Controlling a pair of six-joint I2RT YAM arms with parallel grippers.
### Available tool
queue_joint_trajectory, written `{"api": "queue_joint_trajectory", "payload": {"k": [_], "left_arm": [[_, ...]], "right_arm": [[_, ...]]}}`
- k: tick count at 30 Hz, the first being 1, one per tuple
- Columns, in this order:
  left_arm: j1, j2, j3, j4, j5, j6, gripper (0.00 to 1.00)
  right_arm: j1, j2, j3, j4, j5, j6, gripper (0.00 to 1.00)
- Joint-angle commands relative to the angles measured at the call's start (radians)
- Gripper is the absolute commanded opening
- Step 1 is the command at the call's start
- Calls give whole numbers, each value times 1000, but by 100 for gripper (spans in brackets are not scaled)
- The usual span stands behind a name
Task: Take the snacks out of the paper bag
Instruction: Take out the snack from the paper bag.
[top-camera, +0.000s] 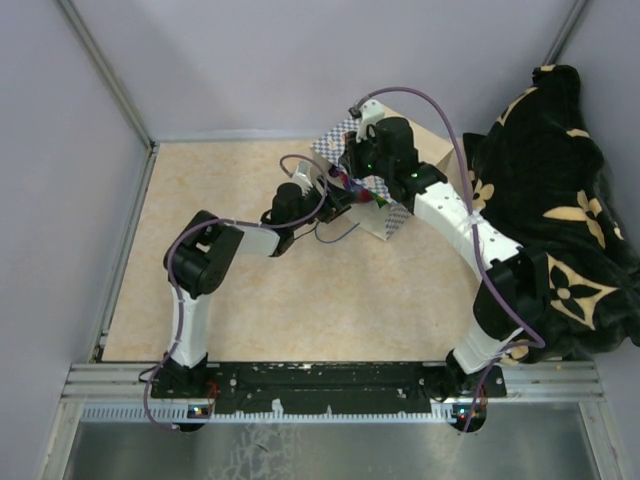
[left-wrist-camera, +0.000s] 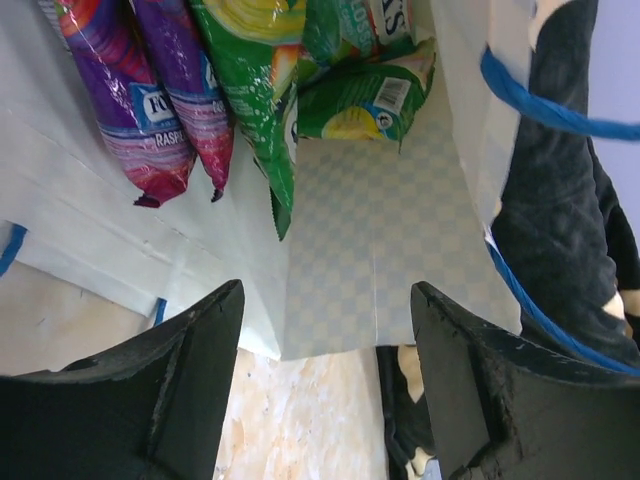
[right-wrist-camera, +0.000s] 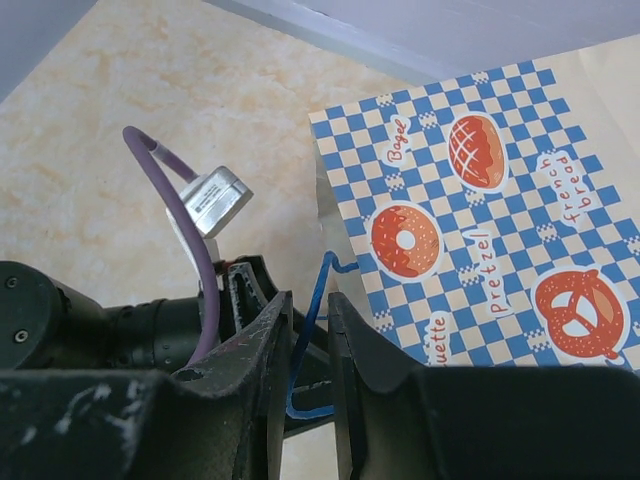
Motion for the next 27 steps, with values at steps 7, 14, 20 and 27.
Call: {"api": "queue_joint_trajectory", "payload": {"k": [7,14,20,27], "left_arm": [[-47,48,107,-120,-174,-25,68],[-85,107,224,-244,-208,14,65],[-110,155,287,-272,-248,5,64],[-126,204,370,-309,-275,9,62]], "right_arm": [[-10,-95,-1,51,7,27,22],[-23,-129,-28,74,8,47,22],[-34,-154,-63,89,-10,63,22],[-45,-191,-99,97,-17,63,22]]}}
